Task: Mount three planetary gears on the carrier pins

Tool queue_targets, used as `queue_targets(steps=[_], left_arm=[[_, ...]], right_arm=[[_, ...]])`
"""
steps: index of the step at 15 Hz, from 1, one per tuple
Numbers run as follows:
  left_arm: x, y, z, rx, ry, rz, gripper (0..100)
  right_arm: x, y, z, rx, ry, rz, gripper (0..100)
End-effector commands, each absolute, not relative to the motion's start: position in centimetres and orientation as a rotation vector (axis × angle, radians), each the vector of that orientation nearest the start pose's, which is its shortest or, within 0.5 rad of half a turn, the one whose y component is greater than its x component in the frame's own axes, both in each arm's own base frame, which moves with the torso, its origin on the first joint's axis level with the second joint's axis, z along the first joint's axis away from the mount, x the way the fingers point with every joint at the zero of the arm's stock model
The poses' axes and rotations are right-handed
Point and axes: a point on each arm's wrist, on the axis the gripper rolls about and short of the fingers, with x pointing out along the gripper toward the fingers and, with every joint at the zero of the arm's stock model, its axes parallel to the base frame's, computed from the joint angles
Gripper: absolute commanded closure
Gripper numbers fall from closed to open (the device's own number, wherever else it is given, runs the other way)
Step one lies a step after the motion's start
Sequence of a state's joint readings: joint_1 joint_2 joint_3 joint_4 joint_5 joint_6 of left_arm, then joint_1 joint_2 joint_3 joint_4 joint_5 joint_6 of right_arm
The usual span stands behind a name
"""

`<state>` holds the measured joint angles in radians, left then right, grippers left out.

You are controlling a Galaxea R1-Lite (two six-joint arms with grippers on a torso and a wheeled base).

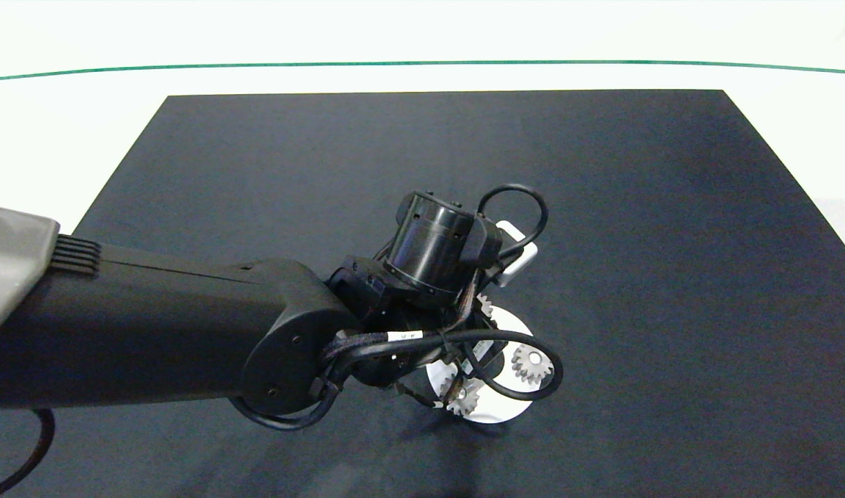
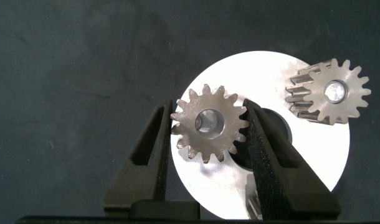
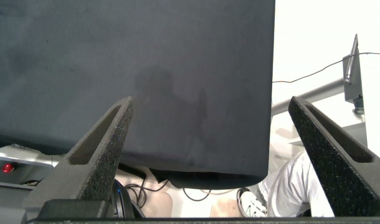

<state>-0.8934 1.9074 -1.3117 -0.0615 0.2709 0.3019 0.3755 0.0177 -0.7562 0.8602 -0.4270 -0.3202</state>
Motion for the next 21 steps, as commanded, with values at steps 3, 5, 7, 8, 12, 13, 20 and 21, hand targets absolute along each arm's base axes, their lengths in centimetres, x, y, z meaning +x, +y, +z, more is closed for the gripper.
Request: queue_targets(steps=[3, 5, 7, 8, 12, 13, 20, 21], left_arm=[[24.17, -28.95, 19.84, 0.581, 0.348, -0.672, 87], [24.21, -28.91, 20.01, 0.580, 0.344, -0.670, 87], [24.15, -28.74, 20.10, 0.579, 0.345, -0.669, 87], [24.16, -28.66, 20.07, 0.580, 0.346, -0.667, 87], [23.98, -28.35, 20.18, 0.579, 0.348, -0.666, 87], [23.91, -28.27, 20.27, 0.577, 0.346, -0.665, 87], [23.90, -28.25, 19.55, 0.585, 0.364, -0.666, 87], [23.92, -28.28, 19.65, 0.583, 0.360, -0.666, 87]], right_arm=[[-10.96, -5.35, 16.54, -0.372, 0.126, -0.033, 0], [-10.98, -5.36, 16.52, -0.372, 0.125, -0.034, 0], [-10.96, -5.35, 16.49, -0.372, 0.126, -0.034, 0], [-10.98, -5.36, 16.52, -0.372, 0.125, -0.034, 0], [-11.03, -5.38, 16.48, -0.371, 0.122, -0.035, 0], [-11.03, -5.38, 16.48, -0.371, 0.122, -0.035, 0], [-11.01, -5.36, 16.50, -0.371, 0.124, -0.036, 0], [-11.04, -5.37, 16.48, -0.370, 0.122, -0.036, 0]])
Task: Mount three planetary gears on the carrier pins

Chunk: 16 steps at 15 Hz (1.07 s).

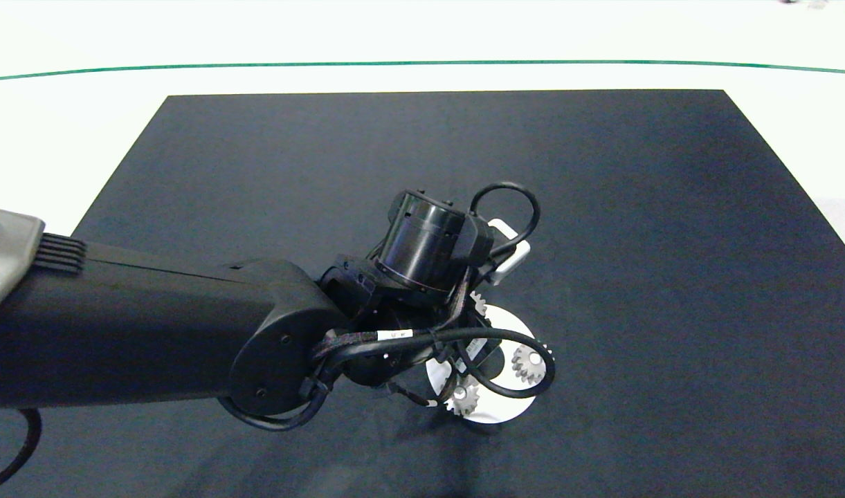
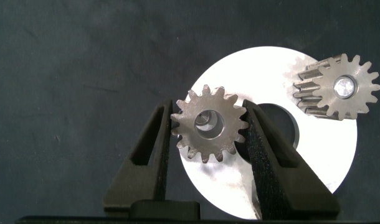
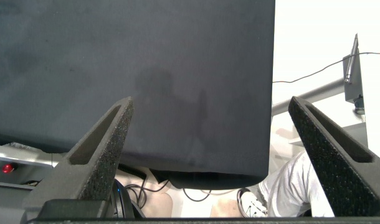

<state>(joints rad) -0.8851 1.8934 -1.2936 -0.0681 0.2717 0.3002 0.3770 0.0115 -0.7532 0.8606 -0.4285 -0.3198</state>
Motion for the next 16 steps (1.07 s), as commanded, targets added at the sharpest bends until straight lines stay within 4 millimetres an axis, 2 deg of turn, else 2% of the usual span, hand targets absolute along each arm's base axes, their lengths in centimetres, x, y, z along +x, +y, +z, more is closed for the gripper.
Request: queue_targets(steps=[1, 16], left_arm=[[23.94, -28.30, 19.73, 0.580, 0.358, -0.665, 87], [24.49, -27.90, 19.27, 0.572, 0.359, -0.647, 87]], right_arm=[[-11.03, -5.38, 16.48, -0.371, 0.122, -0.035, 0], [-11.01, -5.37, 16.46, -0.371, 0.123, -0.035, 0]])
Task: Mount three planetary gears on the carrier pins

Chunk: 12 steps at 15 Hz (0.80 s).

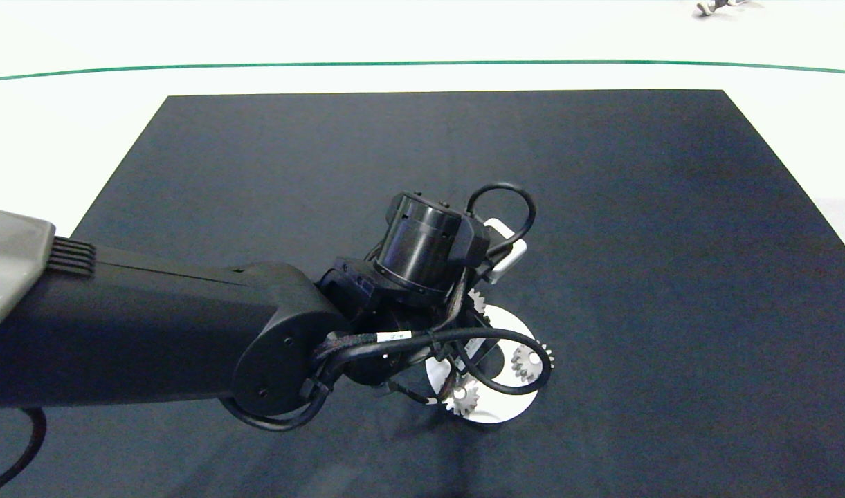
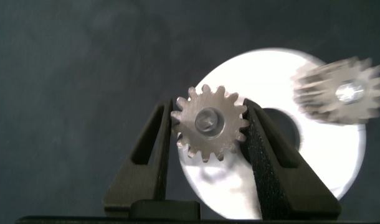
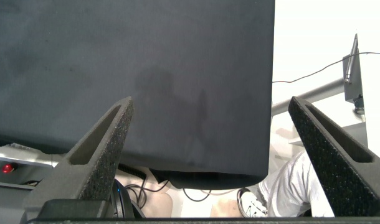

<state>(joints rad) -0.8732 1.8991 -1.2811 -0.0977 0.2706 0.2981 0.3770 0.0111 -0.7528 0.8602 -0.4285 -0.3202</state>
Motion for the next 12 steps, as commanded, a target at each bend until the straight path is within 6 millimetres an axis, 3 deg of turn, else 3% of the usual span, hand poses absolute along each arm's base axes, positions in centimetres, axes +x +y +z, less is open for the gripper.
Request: queue_targets(steps=[1, 5, 6, 12], left_arm=[[24.48, -27.89, 19.23, 0.572, 0.361, -0.649, 87], [24.52, -27.85, 19.19, 0.573, 0.362, -0.647, 87], [24.49, -27.82, 19.23, 0.573, 0.362, -0.647, 0], [24.43, -27.83, 19.29, 0.572, 0.361, -0.649, 0]], right_arm=[[-11.01, -5.37, 16.46, -0.371, 0.123, -0.035, 0], [-11.01, -5.37, 16.46, -0.371, 0.123, -0.035, 0], [-11.01, -5.36, 16.46, -0.371, 0.124, -0.036, 0], [-11.00, -5.39, 16.46, -0.371, 0.123, -0.033, 0]])
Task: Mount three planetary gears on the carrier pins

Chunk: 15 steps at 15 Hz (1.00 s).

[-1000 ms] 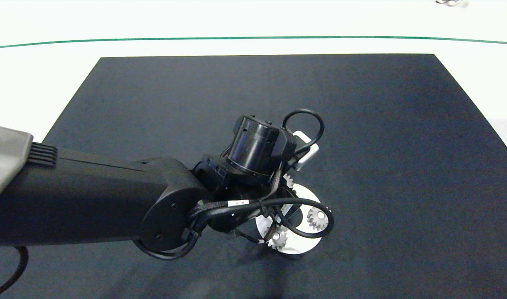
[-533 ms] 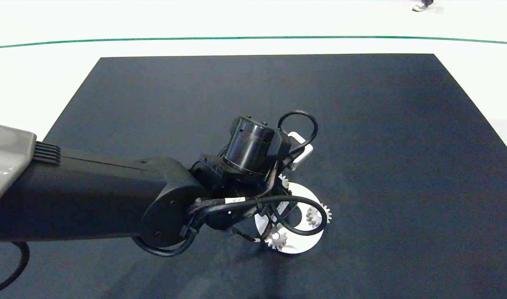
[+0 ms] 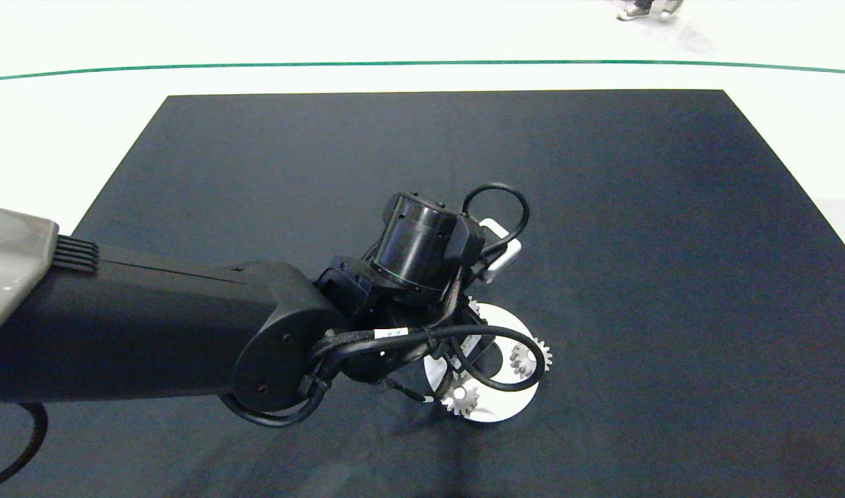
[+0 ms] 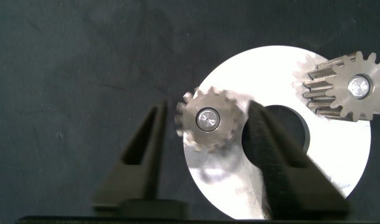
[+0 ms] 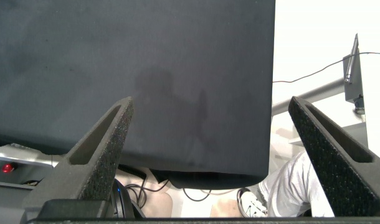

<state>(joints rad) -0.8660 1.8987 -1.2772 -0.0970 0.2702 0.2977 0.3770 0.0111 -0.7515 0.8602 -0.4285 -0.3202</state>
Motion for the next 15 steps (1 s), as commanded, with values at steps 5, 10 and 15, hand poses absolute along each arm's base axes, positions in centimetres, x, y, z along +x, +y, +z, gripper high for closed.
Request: queue_targets(steps=[5, 10, 15], left_arm=[[23.4, -21.8, 24.3, 0.508, 0.325, -0.542, 0], [17.7, -10.9, 31.0, 0.440, 0.302, -0.338, 0], [9.2, -1.8, 34.2, 0.326, 0.224, 0.031, 0]], right_arm=[[-10.8, -5.3, 17.4, -0.370, 0.125, -0.034, 0], [-9.8, -4.6, 22.0, -0.367, 0.127, -0.064, 0], [-9.0, -2.4, 25.8, -0.337, 0.108, -0.259, 0]])
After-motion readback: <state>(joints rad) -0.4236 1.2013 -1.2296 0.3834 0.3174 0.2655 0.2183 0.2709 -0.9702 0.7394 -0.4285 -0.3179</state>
